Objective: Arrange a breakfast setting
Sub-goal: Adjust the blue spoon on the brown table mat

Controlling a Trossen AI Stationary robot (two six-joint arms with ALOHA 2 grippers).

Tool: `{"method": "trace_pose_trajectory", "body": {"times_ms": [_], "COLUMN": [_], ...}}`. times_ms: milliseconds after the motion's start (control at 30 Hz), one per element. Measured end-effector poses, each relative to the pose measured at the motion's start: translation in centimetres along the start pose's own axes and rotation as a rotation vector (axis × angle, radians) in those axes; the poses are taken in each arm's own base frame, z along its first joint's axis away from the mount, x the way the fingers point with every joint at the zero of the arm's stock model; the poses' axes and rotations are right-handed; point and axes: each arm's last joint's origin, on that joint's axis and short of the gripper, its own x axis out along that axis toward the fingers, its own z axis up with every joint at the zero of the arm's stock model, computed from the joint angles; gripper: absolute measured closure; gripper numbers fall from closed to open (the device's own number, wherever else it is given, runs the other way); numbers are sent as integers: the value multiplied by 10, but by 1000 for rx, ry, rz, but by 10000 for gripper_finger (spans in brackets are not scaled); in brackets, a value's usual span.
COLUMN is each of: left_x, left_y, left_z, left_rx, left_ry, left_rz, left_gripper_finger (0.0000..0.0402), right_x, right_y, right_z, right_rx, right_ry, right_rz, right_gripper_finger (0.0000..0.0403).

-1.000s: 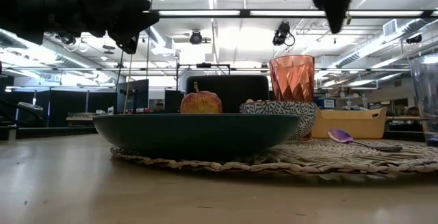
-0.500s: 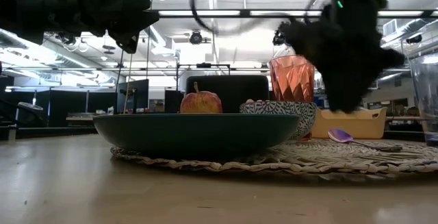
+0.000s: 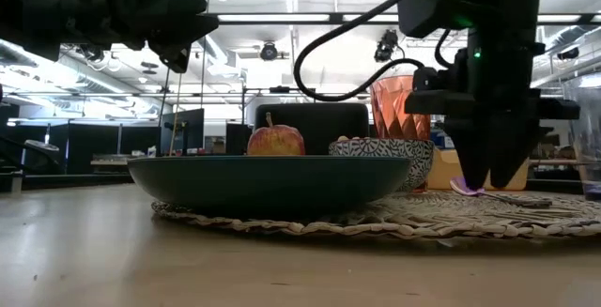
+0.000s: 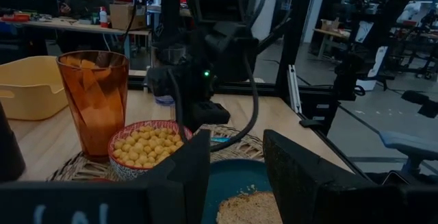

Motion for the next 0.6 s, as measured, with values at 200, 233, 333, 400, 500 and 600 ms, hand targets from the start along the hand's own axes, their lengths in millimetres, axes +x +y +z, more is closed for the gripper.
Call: {"method": "trace_pose_trajectory", "body": {"times_ms": [200, 233, 333, 400, 500, 600], "left_x": [0, 0, 0, 0, 0, 0], "left_y": [0, 0, 0, 0, 0, 0], "left_z": [0, 0, 0, 0, 0, 0], "left_rx": [1, 1, 2, 2, 2, 2], "left_ry": [0, 0, 0, 0, 0, 0], "left_rz": [0, 0, 0, 0, 0, 0], "left_gripper_finger": [257, 257, 257, 257, 257, 257], "right_x": [11, 12, 12, 11, 11, 11], "right_y": [-4, -4, -4, -4, -4, -4], "right_z": [-1, -1, -1, -1, -1, -1], "right_rx": [20, 21, 21, 22, 22, 22], "right_ry": [19, 20, 20, 22, 22, 26], "right_rz": [36, 34, 36, 40, 42, 41], "right_gripper_finger": [264, 268, 281, 290, 305, 319]}}
